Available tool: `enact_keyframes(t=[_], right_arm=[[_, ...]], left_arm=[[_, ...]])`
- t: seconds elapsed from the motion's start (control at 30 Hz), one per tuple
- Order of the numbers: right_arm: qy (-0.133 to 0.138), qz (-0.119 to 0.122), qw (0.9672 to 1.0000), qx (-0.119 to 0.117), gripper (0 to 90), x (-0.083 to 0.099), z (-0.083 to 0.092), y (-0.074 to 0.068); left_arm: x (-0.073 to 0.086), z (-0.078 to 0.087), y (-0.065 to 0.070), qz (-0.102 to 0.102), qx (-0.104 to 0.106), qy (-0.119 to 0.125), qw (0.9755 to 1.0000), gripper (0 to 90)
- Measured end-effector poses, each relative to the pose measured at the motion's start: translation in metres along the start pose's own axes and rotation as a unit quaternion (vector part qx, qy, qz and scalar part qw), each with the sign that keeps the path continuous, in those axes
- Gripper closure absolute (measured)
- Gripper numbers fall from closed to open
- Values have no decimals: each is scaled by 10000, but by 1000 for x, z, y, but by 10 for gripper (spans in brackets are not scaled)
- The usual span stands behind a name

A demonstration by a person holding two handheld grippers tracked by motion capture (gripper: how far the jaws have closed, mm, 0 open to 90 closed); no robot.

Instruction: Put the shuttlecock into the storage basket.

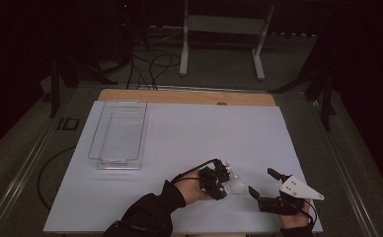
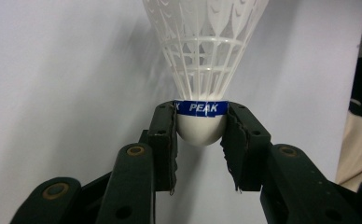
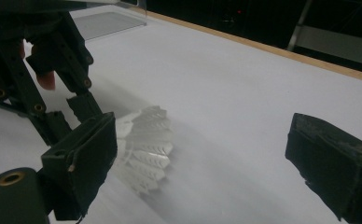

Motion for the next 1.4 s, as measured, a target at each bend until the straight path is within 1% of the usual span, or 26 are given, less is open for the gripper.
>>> enact_keyframes(t=[0.07,0.13,0.17,0.23,0.3,0.37,0.43,0.63,0.73,0.8,0.83,0.87,0.93,1.07,1.2,1.27,1.4], right_arm=[[-14,5,10000,11,89,0,0,0],[-19,-7,10000,-5,90,1,-1,0],[-29,-3,10000,7,90,1,-2,0],[-27,-16,10000,-12,89,1,-2,0],[-27,-10,10000,-9,89,1,-2,0],[-32,-4,10000,-15,89,1,-3,0],[-40,2,10000,-26,89,2,-3,0],[-70,-2,10000,-63,90,2,-5,-1],[-83,5,9999,-63,90,3,-5,0],[-69,-14,10000,-59,89,3,-5,0],[-66,5,10000,-38,89,2,-5,0],[-66,-9,10000,-43,89,2,-5,0],[-70,0,10000,-39,90,2,-5,0],[-81,4,10000,-50,89,2,-5,0],[-64,-1,10000,-38,90,2,-4,0],[-57,22,10000,-37,90,2,-4,0],[-58,41,10000,-38,90,2,-4,-1]], left_arm=[[2,3,-1,17,46,-10,10000,666],[4,6,-2,8,41,-21,10000,666],[5,7,-2,0,76,-23,10000,666],[7,10,-1,-45,54,-55,10000,666],[9,13,-1,-60,89,-103,9999,666],[11,15,-1,-28,99,-121,9999,666],[13,17,-2,-45,93,-168,9998,665],[19,26,-3,-3,137,-184,9997,666],[23,32,-5,-83,114,-257,9996,665],[24,34,-5,-22,113,-225,9997,665],[25,36,-5,-49,122,-240,9996,665],[25,37,-6,-20,109,-223,9997,666],[26,39,-6,-30,146,-212,9997,666],[27,46,-6,-59,101,-210,9997,666],[28,58,-8,-80,40,-163,9998,665],[28,65,-10,-82,24,-80,9999,665],[29,77,-13,-91,-45,-64,9999,665]])
Point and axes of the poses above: each handheld gripper's, and its own axes: z roughly backward along the jaws, x roughly out of its underside, y roughly to its right, the point moved 5 cm from there along -z, roughly forward along the jaws, and after that the axes turned 8 degrees about -z, right-handed, at the moved point
